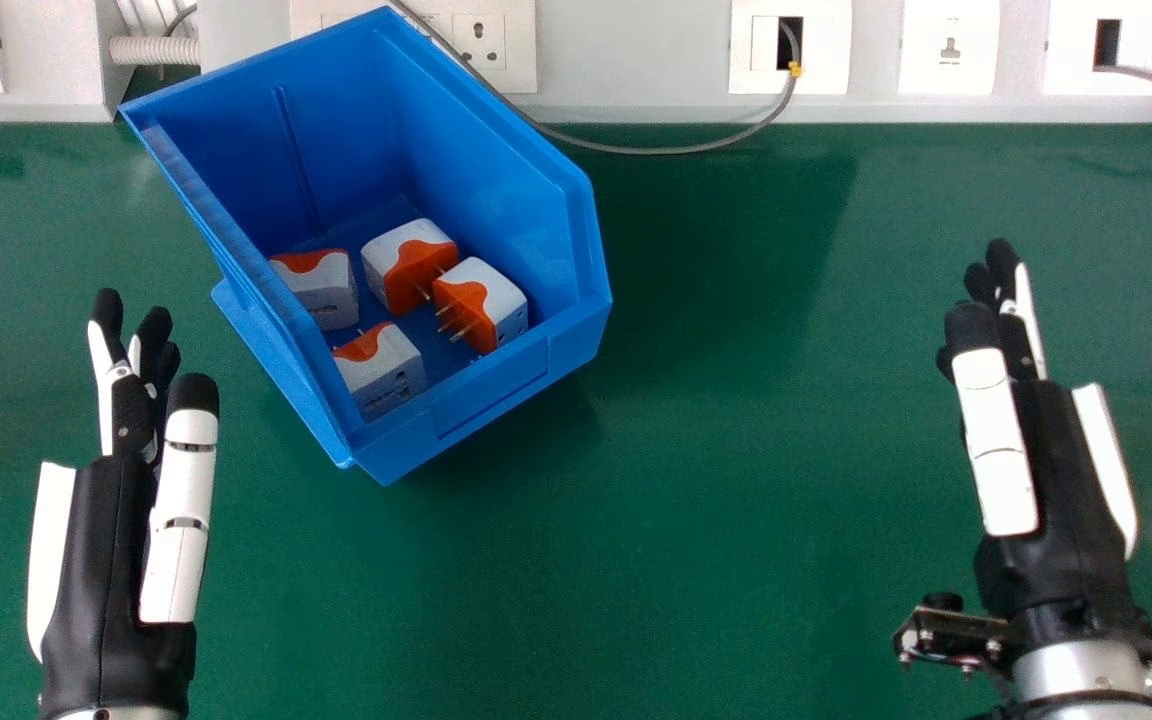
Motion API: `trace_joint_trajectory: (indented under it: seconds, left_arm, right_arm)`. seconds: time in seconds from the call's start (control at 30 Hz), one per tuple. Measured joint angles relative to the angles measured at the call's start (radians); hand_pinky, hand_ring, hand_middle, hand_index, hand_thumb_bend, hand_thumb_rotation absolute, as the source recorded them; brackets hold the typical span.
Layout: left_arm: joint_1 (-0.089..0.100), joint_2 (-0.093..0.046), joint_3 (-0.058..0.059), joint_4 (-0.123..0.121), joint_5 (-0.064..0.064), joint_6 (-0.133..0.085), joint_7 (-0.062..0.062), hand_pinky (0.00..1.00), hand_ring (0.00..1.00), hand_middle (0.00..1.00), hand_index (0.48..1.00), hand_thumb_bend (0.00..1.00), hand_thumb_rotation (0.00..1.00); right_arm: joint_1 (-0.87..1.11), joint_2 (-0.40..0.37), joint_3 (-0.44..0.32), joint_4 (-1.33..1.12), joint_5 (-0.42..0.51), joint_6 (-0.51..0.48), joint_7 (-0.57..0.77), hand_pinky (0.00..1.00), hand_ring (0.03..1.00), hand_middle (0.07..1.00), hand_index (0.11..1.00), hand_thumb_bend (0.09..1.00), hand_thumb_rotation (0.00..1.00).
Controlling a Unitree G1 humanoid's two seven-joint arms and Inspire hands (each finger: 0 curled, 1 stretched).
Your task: Pick all objects and put in blue box
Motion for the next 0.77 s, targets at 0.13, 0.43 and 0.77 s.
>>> trace_joint_trajectory:
  seconds: [0.13,0.43,0.77]
  left_arm:
    - [0.002,0.002,0.007,0.0,0.001,0.0,-0.003,1.0,1.0,1.0,1.0,0.31,0.97]
    - [0.013,0.01,0.017,0.008,-0.011,-0.008,-0.027,1.0,1.0,1.0,1.0,0.28,0.96]
    - [0.003,0.019,0.017,0.083,-0.021,-0.066,-0.055,1.0,1.0,1.0,1.0,0.28,0.99]
  right_arm:
    - [0.001,0.001,-0.011,0.013,0.011,-0.026,0.005,1.0,1.0,1.0,1.0,0.474,1.0]
    - [0.014,0.006,-0.024,0.021,0.018,-0.058,0.005,0.98,1.0,1.0,1.0,0.522,1.0]
    - [0.037,0.016,-0.014,0.021,-0.009,-0.096,-0.005,0.98,1.0,1.0,1.0,0.444,1.0]
